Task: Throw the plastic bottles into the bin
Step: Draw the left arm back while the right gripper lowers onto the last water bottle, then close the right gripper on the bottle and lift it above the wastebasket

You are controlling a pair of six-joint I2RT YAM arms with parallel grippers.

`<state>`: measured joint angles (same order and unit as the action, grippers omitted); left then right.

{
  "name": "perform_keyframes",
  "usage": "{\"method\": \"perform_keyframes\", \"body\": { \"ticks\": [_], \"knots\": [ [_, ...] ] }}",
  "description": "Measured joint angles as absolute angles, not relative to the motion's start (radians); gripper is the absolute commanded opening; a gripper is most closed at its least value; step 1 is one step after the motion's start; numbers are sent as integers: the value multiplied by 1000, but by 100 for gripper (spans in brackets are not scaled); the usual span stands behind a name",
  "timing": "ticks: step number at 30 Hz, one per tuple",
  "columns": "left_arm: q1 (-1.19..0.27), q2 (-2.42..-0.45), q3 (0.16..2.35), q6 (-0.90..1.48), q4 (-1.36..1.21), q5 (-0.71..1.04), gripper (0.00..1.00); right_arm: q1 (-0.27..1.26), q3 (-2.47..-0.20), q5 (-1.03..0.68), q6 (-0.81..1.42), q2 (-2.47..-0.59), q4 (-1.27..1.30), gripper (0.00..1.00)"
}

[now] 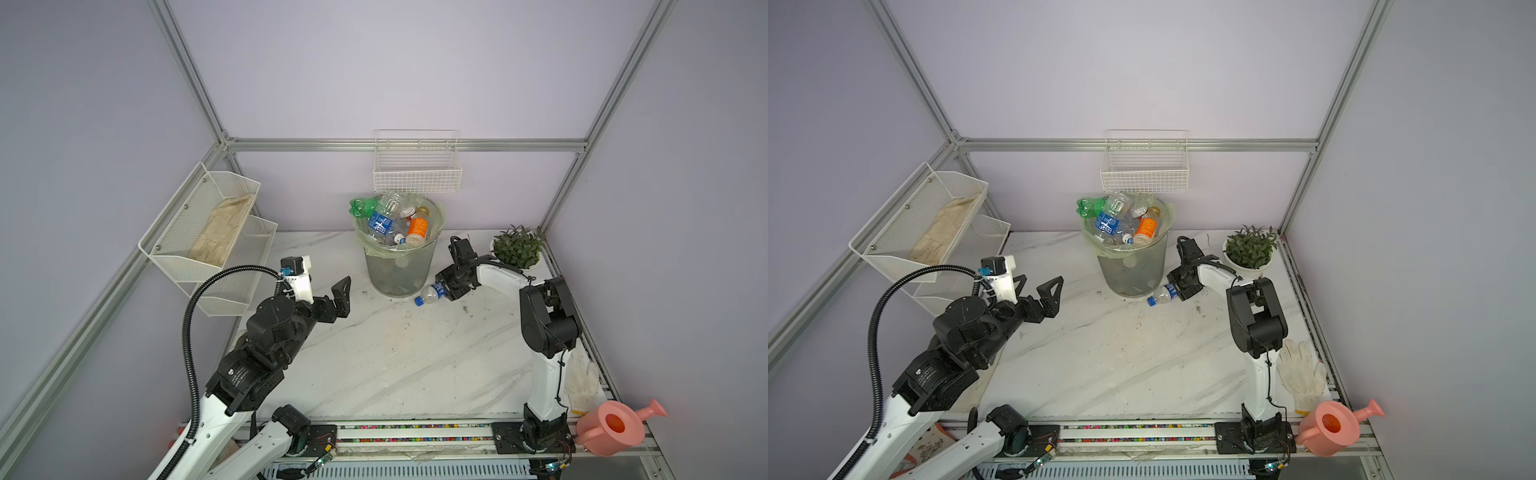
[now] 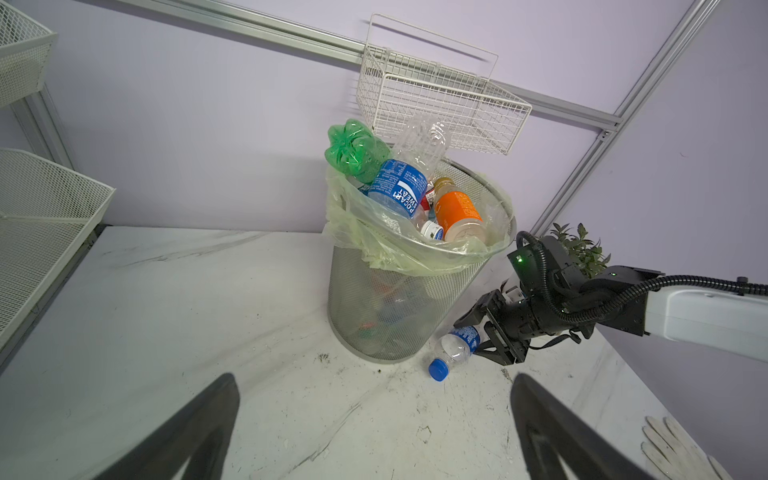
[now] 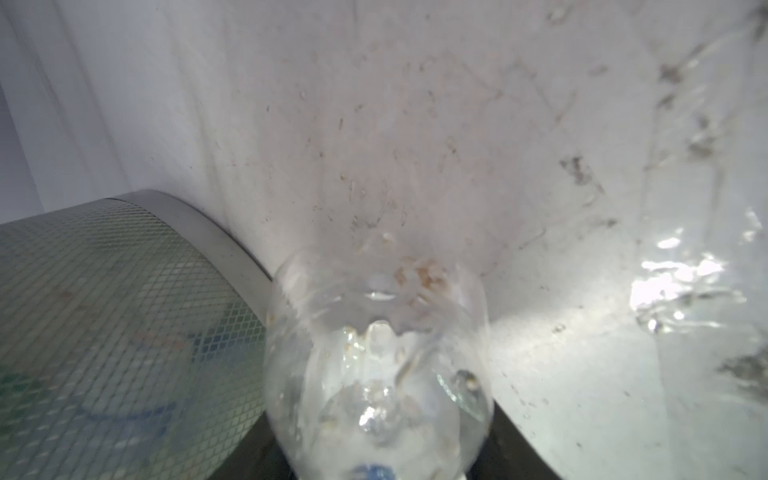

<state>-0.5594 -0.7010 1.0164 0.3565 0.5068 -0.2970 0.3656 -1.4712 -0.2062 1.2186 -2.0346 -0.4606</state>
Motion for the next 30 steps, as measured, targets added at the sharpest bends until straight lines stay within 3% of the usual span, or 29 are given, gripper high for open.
{"method": "perform_keyframes", "body": {
  "ticks": [2, 7, 14, 16, 18, 30],
  "knots": [
    [-559, -701, 1016, 356, 507, -299, 100, 366, -1468, -207, 1213, -2035, -457, 56],
    [-559, -701, 1016, 356, 507, -302, 100, 366, -1435, -220, 1195, -2020, -415, 36],
    [-559, -698, 1015, 356, 513, -304, 100, 366, -1280, -176, 1209, -1897, -388, 22],
    [-559, -695, 1010, 356, 513, -305, 100, 366, -1251, -157, 1211, -1854, -397, 15],
    [-559, -690, 1002, 356, 517, -308, 100, 366, -1245, -140, 1204, -1818, -398, 1],
    [-559, -665, 999, 356, 524, -319, 100, 366, -1086, -86, 1144, -1456, -202, 0]
  ]
}}
